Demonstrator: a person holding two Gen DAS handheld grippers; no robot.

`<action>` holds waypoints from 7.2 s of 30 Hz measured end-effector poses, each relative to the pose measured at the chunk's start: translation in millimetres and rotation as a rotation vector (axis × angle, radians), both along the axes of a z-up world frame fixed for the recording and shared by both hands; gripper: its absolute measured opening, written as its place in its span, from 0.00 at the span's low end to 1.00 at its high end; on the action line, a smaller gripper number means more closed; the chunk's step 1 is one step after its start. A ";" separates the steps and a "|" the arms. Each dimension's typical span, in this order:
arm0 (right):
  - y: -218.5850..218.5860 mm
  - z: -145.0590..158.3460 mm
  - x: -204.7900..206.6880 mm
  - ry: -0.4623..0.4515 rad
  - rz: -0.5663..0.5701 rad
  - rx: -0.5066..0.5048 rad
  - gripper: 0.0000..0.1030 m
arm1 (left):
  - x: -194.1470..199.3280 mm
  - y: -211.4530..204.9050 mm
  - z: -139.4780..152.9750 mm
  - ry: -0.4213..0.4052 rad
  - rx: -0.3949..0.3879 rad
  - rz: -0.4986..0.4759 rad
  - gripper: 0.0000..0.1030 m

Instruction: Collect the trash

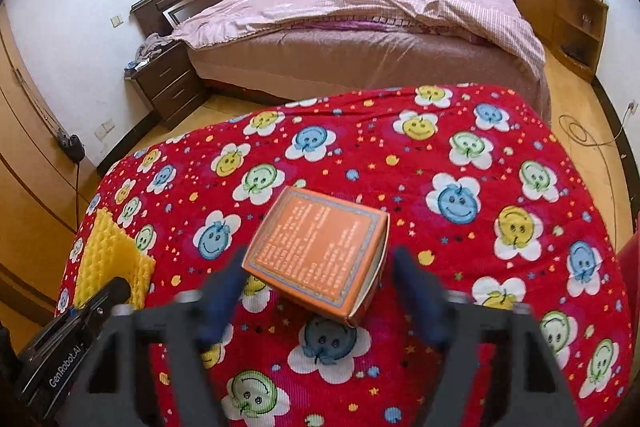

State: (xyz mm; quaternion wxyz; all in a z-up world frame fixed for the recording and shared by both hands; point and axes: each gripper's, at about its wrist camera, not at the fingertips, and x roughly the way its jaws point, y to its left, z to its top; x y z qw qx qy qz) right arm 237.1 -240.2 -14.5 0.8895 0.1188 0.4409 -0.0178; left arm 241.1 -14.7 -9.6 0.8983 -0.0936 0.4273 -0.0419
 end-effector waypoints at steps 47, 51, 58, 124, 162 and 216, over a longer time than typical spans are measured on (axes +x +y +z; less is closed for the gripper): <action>-84.6 95.0 -170.2 -0.186 -0.114 0.084 0.51 | -96.7 -90.4 85.0 -0.123 -0.021 -0.261 0.20; -101.9 97.1 -186.9 -0.197 -0.154 0.088 0.51 | -107.7 -110.5 91.1 -0.133 -0.013 -0.308 0.20; -135.0 100.1 -217.2 -0.215 -0.225 0.093 0.51 | -124.3 -156.4 94.3 -0.130 0.001 -0.406 0.20; -181.9 92.0 -330.2 -0.260 -0.343 0.051 0.83 | -204.5 -214.8 86.3 -0.088 0.060 -0.569 0.48; -67.1 86.9 -380.5 -0.336 -0.189 -0.043 0.97 | -272.6 -81.8 71.0 -0.177 0.087 -0.238 0.49; -63.3 85.3 -380.6 -0.331 -0.188 -0.040 0.97 | -271.0 -77.2 67.9 -0.173 0.099 -0.209 0.49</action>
